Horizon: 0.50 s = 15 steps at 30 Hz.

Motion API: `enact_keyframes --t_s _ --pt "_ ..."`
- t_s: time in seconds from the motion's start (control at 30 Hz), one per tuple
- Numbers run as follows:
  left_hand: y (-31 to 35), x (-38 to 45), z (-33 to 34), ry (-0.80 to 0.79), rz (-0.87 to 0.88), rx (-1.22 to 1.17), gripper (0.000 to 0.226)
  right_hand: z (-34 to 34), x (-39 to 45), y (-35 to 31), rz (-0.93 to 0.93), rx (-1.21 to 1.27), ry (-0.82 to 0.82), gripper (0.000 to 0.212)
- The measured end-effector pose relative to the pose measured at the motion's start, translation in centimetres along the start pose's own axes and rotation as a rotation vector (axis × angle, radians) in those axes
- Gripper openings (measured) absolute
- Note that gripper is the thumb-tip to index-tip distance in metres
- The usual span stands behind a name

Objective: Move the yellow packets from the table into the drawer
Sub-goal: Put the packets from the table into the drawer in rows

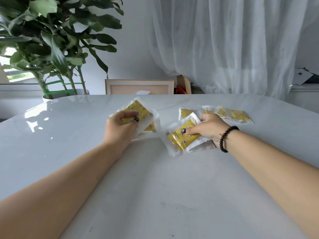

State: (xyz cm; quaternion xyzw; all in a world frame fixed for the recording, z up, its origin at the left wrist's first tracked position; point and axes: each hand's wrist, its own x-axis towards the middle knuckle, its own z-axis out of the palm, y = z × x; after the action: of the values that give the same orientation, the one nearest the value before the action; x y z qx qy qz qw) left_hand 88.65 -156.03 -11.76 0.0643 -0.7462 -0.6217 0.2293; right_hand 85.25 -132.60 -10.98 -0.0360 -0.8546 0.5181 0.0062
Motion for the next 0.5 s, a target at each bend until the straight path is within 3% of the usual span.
enact_keyframes --t_s 0.1,0.2,0.33,0.5 --pt "-0.1 0.0 -0.1 0.028 0.08 0.092 0.036 -0.1 -0.3 1.1 -0.151 0.325 0.233 0.056" --pt "-0.2 -0.3 0.0 0.02 0.243 0.24 0.062 -0.5 -0.6 1.2 -0.345 0.44 0.395 0.056" --pt "-0.1 -1.0 0.2 -0.085 0.414 0.382 0.095 0.1 -1.5 1.5 -0.401 0.254 0.237 0.045" --pt "-0.4 -1.1 0.4 -0.206 0.452 0.432 0.093 0.2 -1.0 1.9 -0.362 0.082 0.246 0.017"
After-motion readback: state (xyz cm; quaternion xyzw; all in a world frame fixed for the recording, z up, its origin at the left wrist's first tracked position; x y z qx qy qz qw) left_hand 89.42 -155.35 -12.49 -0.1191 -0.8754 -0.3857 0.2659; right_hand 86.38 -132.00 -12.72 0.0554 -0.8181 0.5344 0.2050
